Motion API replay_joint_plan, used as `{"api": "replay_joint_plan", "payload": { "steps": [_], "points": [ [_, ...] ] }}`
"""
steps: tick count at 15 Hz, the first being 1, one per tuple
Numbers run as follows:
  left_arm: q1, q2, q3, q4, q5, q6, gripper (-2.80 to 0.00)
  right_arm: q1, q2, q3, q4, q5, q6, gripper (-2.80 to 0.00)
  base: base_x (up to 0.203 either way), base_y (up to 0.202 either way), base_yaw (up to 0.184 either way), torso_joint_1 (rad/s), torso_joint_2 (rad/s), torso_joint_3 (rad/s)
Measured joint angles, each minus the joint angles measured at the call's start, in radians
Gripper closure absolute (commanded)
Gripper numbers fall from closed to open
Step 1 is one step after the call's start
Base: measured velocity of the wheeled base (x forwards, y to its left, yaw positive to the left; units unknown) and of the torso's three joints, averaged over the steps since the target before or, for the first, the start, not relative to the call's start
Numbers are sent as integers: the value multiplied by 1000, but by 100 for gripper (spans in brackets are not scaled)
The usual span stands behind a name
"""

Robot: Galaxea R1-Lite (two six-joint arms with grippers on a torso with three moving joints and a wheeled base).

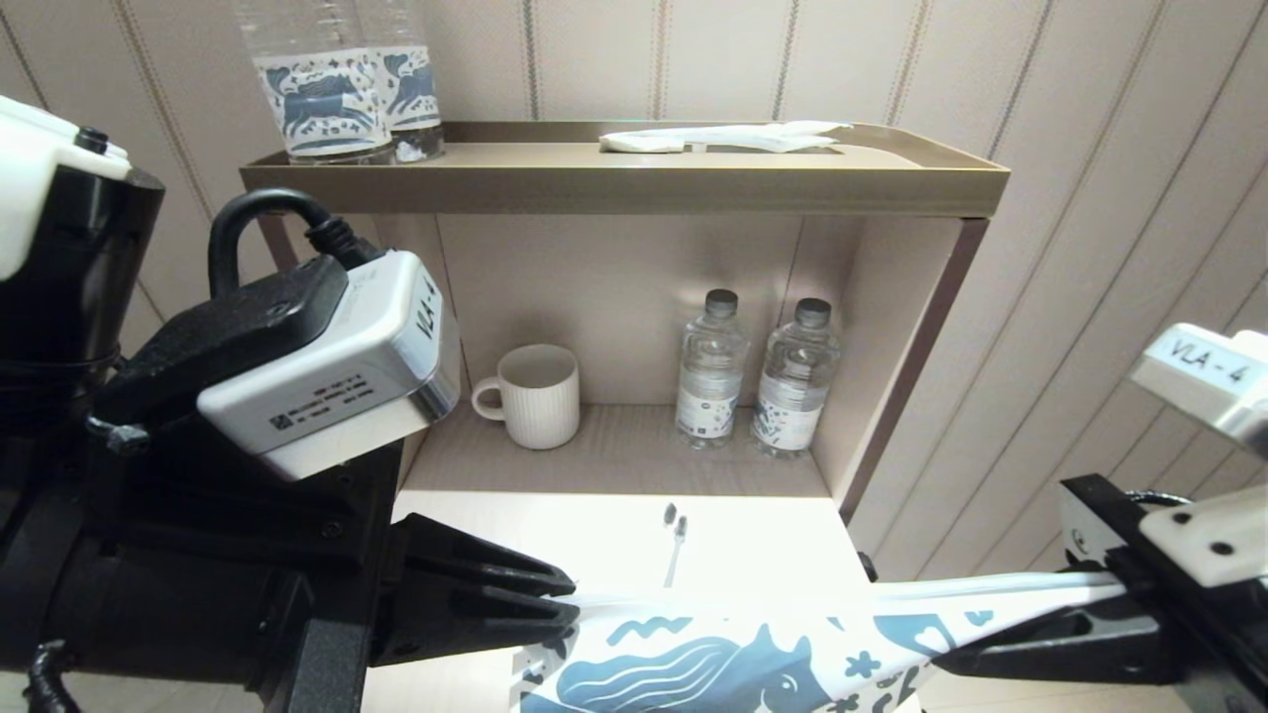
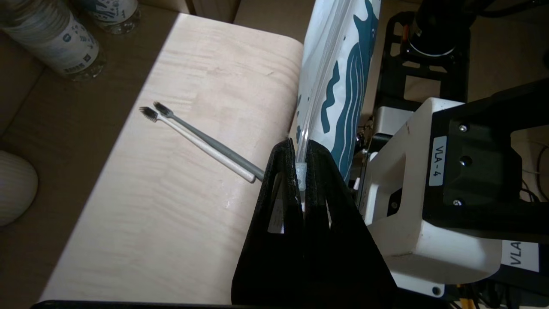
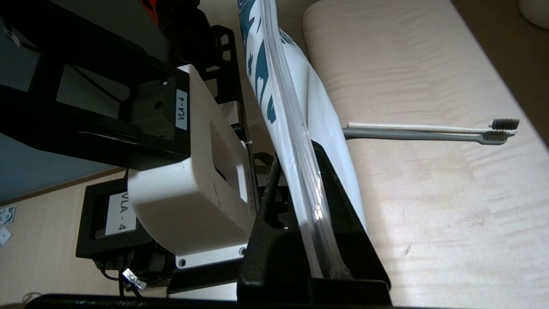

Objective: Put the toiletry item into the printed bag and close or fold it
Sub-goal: Open the storage bag, then hand it to the other hand

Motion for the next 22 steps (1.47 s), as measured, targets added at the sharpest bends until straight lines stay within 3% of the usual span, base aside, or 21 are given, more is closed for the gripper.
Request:
{"api": "replay_joint_plan", "payload": {
  "steps": [7, 10, 16, 22],
  "points": [
    [-1, 2, 63, -122, -8, -3, -280, -12, 0, -5, -2, 1, -3, 0, 0, 0, 0, 0, 0, 0],
    [14, -13, 83, -122, -15, -6, -280, -19, -1, -7, -3, 2, -3, 0, 0, 0, 0, 0, 0, 0],
    [26, -18, 140, -136, -104, -7, -280, -15, -6, -11, -2, 27, 0, 0, 0, 0, 0, 0, 0, 0],
    [26, 59, 133, -246, -150, -12, -280, -10, -5, -1, -1, 27, 0, 0, 0, 0, 0, 0, 0, 0]
  ]
}}
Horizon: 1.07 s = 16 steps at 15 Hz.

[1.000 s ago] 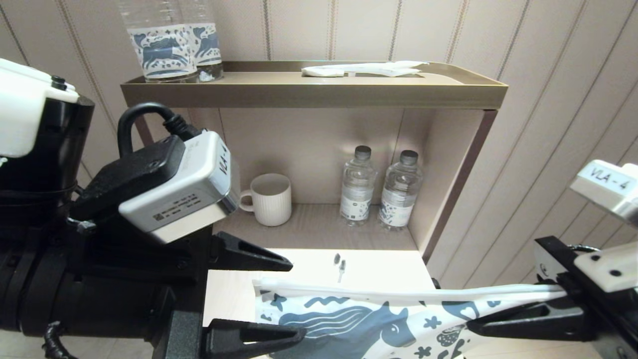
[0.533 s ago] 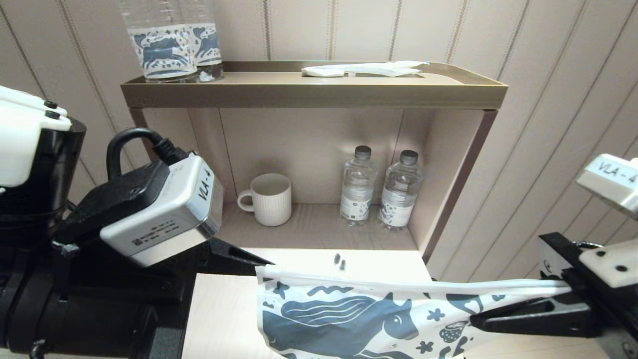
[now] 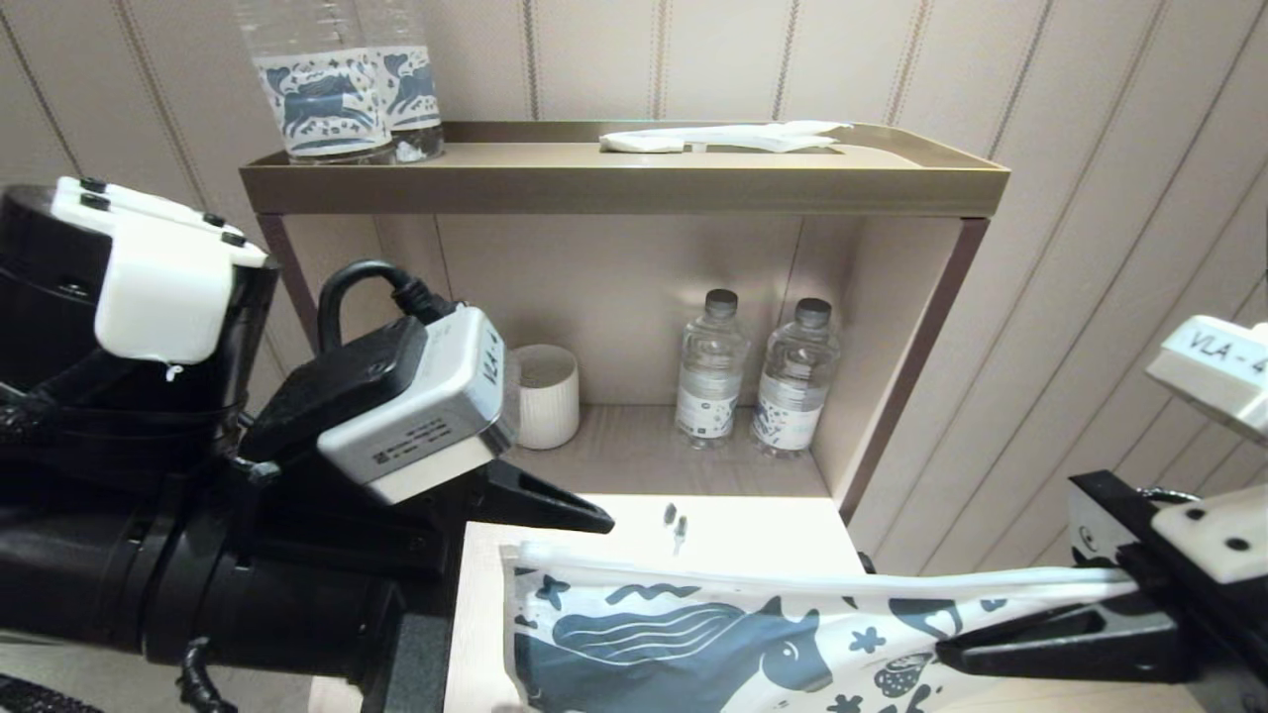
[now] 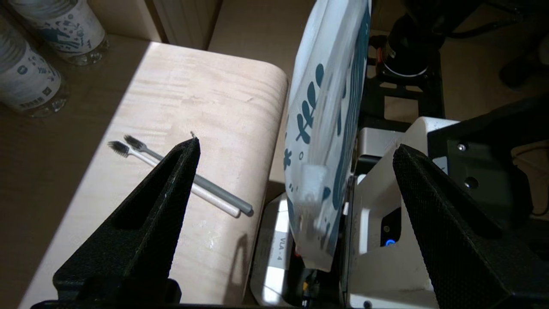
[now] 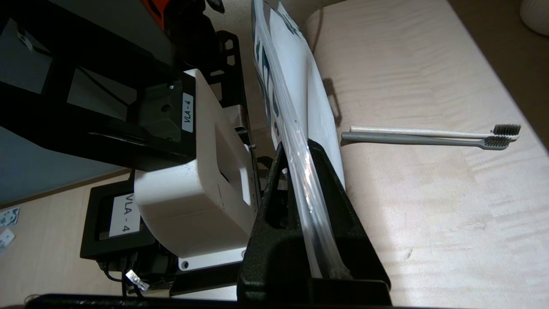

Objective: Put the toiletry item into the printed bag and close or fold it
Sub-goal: Hand it to the other hand

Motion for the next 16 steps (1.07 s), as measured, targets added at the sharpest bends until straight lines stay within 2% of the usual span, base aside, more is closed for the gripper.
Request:
{"api": "replay_joint_plan", "payload": {
  "steps": [1, 2, 16],
  "points": [
    [-1, 12, -5, -1, -6, -1, -280, -1, 0, 1, 0, 0, 0, 0, 0, 0, 0, 0, 0, 0],
    [-2, 21, -8, -1, -14, -1, 0, -1, 0, 1, -1, 1, 0, 0, 0, 0, 0, 0, 0, 0],
    [-2, 30, -15, -1, -17, -3, 0, 0, 10, -4, -1, 0, 1, 0, 0, 0, 0, 0, 0, 0]
  ]
}}
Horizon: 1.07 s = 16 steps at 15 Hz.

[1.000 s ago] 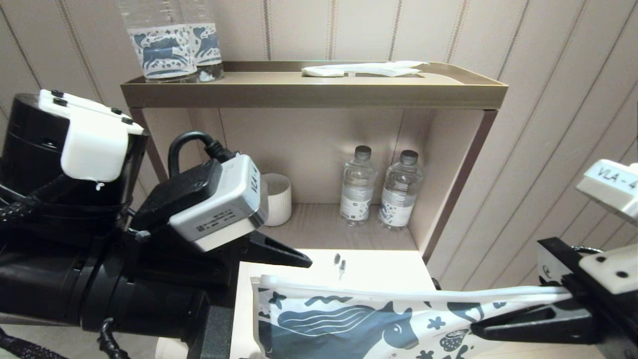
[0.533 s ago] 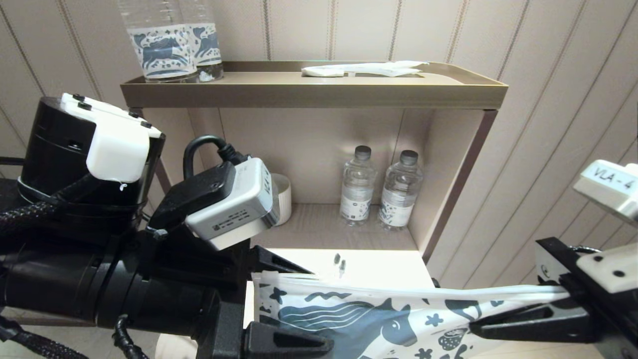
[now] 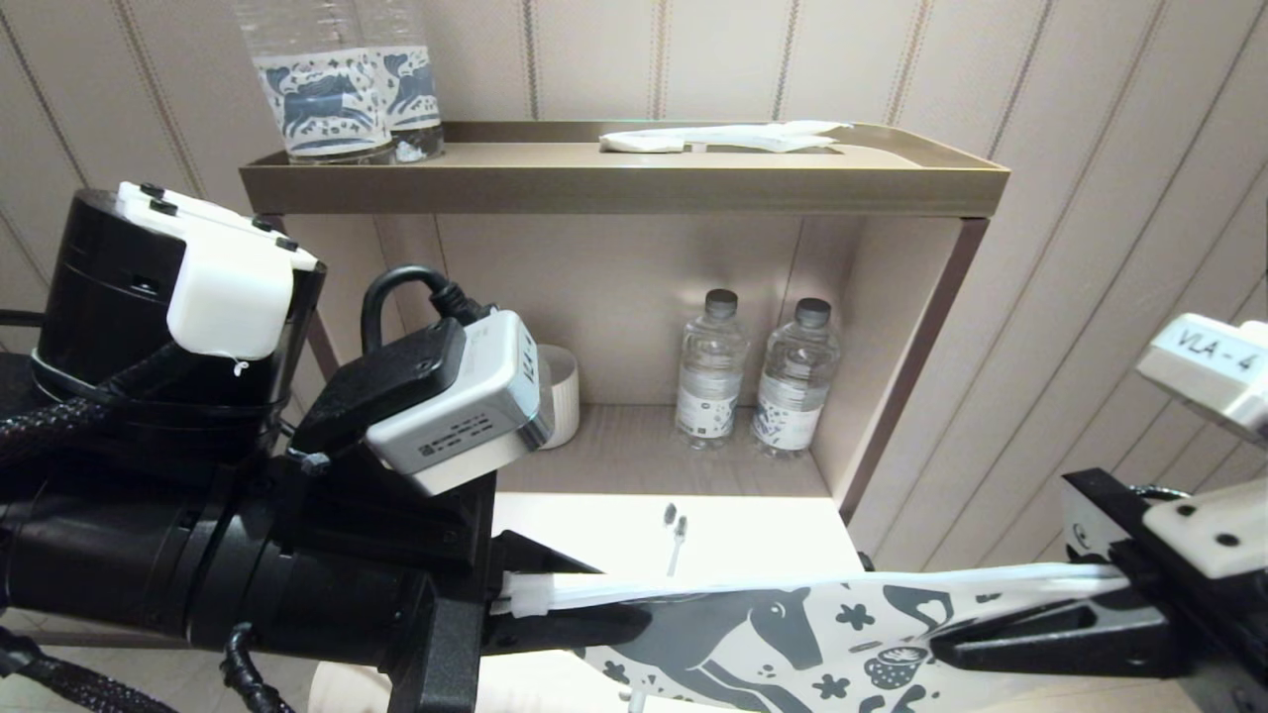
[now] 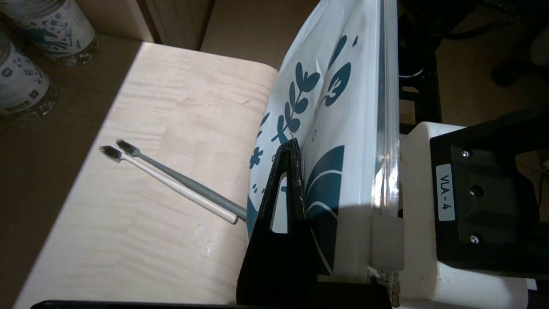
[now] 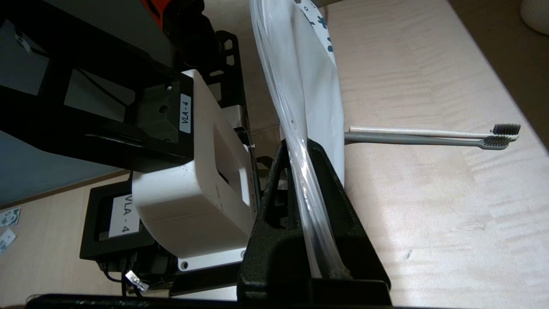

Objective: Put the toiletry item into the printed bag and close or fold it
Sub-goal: Hand it to the other hand

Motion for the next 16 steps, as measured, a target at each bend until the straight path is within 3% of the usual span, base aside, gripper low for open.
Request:
{"api": "replay_joint_plan", "payload": {
  "steps": [9, 16],
  "points": [
    [-18, 50, -24, -28, 1, 1, 0, 55, 112, -88, 0, -3, 3, 0, 0, 0, 0, 0, 0, 0],
    [1, 40, 1, -20, 17, -27, 0, 50, 112, -46, 4, -13, 1, 0, 0, 0, 0, 0, 0, 0]
  ]
}}
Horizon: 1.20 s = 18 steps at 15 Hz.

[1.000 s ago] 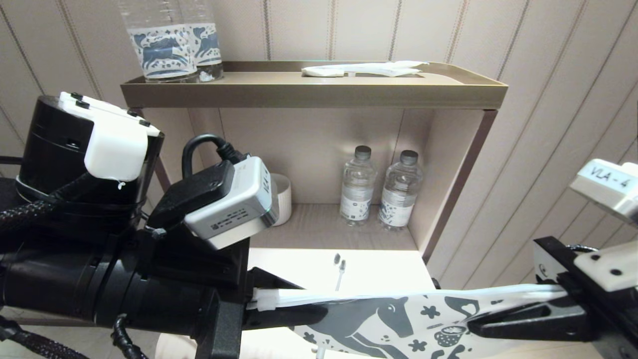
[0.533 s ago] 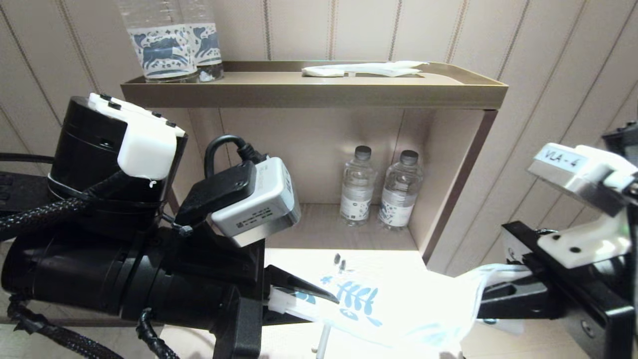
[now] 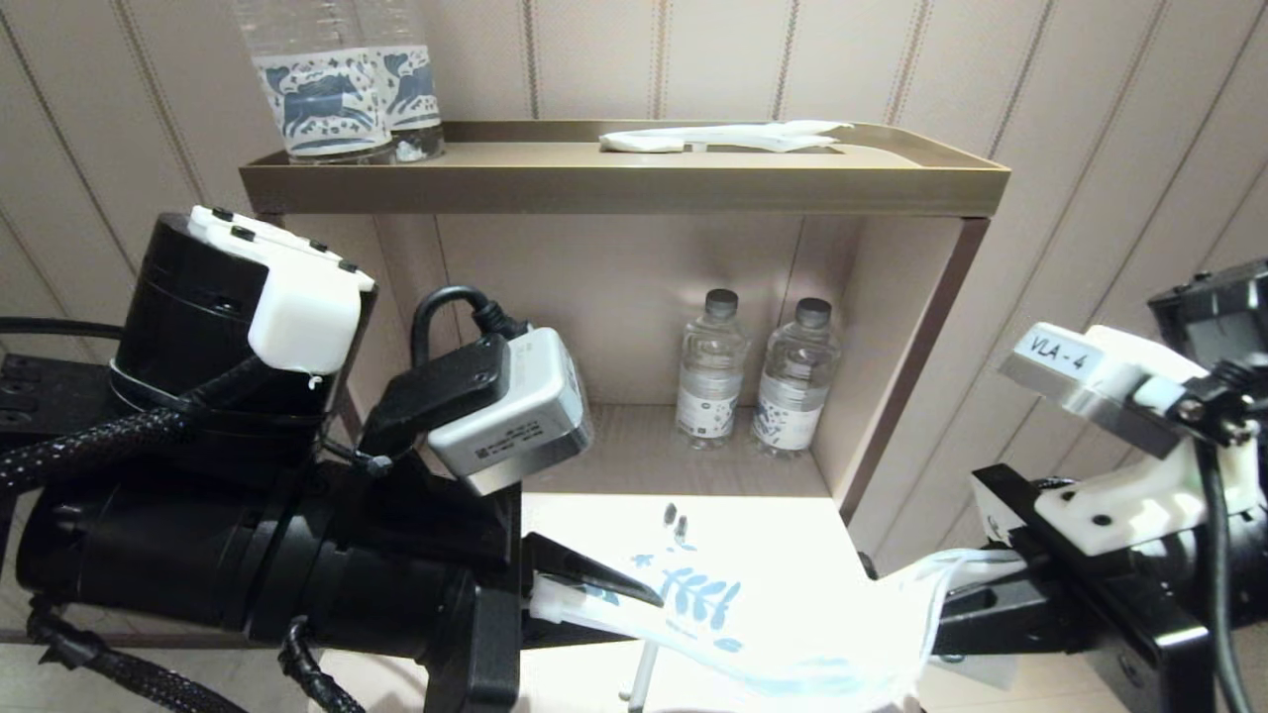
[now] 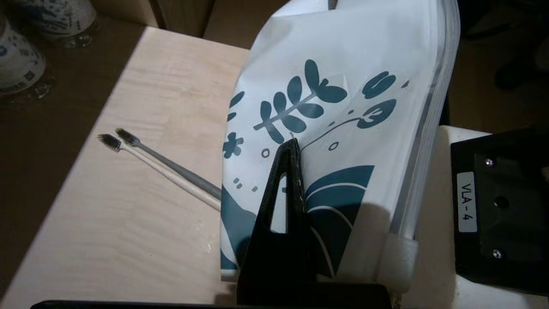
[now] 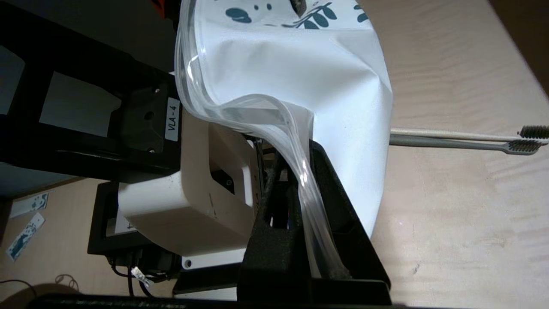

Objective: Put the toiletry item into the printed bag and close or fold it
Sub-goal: Hand it to the other hand

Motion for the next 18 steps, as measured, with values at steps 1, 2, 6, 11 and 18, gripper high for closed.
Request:
{"api": "replay_joint_plan", "payload": {
  "steps": [1, 2, 6, 11, 18],
  "points": [
    [3, -5, 2, 6, 9, -9, 0, -9, -11, 17, 1, -2, -1, 0, 0, 0, 0, 0, 0, 0],
    [6, -8, 2, 22, 28, -14, 0, -21, -21, 32, 0, -3, -1, 0, 0, 0, 0, 0, 0, 0],
    [7, -13, -1, 61, 78, -14, 0, -33, -40, 55, 5, -4, -1, 0, 0, 0, 0, 0, 0, 0],
    [7, 0, -22, 78, 94, -16, 0, -26, -5, 47, 1, -8, 1, 0, 0, 0, 0, 0, 0, 0],
    [1, 35, -68, 78, 92, -34, 0, -9, 69, 6, -2, -5, 1, 0, 0, 0, 0, 0, 0, 0]
  ]
}}
